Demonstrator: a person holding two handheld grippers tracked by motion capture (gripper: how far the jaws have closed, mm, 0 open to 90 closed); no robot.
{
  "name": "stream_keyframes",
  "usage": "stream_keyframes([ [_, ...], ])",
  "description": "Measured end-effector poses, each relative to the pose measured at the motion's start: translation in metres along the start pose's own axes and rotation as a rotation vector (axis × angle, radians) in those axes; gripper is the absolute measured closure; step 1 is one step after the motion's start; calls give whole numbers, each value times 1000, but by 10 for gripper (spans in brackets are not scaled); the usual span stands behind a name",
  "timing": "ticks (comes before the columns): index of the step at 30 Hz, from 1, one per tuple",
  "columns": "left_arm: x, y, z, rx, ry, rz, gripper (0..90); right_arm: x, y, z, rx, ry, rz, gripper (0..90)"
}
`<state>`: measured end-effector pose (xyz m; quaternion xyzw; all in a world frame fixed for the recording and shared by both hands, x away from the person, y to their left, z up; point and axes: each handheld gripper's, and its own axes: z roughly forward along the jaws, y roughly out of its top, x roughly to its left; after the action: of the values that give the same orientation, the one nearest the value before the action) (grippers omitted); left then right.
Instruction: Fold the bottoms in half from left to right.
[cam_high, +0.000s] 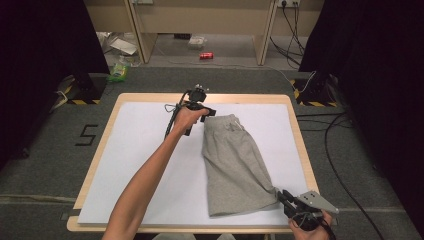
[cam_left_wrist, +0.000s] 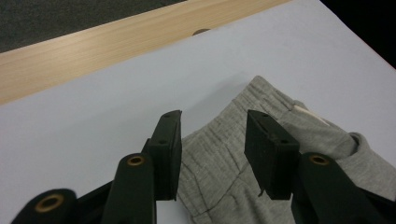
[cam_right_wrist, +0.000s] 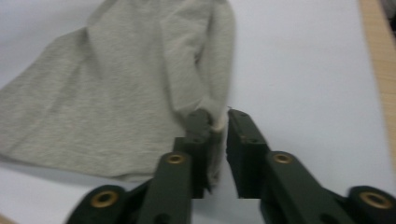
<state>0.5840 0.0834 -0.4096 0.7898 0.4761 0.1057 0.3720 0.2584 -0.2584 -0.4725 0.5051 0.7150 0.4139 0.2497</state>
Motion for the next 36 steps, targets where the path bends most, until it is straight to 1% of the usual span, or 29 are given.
stream_keyframes([
  [1,2,-1,-1,-2,3,1,556,-1,2,-2,-6,-9,5,669],
  [2,3,-2,-2,-3,2,0,555,-3,6,-5,-19,-1,5,640],
  [4,7,-4,-3,-4,9,-5,554,-3,13,-9,-55,-5,-3,627],
  [5,9,-4,-4,-2,12,-4,550,-3,21,-10,-62,1,-18,617],
  [6,11,-5,-5,-4,12,-10,549,-3,25,-9,-62,10,-23,612],
  [8,13,-7,-6,-6,16,-12,541,-1,37,-3,-64,23,-43,609],
  [10,15,-8,-7,-7,19,-11,534,1,50,7,-43,51,-63,598],
  [12,16,-9,-9,-10,22,-11,525,2,61,19,-24,68,-78,592],
  [14,18,-11,-10,-15,23,-13,516,3,71,33,-11,96,-71,585],
  [15,18,-11,-10,-11,24,-6,510,4,76,40,-3,102,-73,585],
  [18,18,-14,-9,-10,26,-3,499,5,91,62,16,104,-85,591],
  [22,19,-17,-9,-10,24,0,493,8,111,89,50,103,-113,593],
  [24,20,-19,-10,-10,24,2,490,9,120,102,69,102,-113,584],
  [28,21,-23,-11,-15,21,1,478,6,130,122,113,99,-102,544],
  [30,23,-26,-12,-16,20,0,471,3,133,134,140,109,-95,539],
  [32,25,-28,-12,-14,20,-2,468,-1,135,146,159,124,-100,526],
  [33,27,-30,-12,-12,18,-5,468,-2,135,149,170,121,-100,515],
  [36,30,-33,-11,-11,18,-18,467,-8,135,165,197,131,-71,489],
])
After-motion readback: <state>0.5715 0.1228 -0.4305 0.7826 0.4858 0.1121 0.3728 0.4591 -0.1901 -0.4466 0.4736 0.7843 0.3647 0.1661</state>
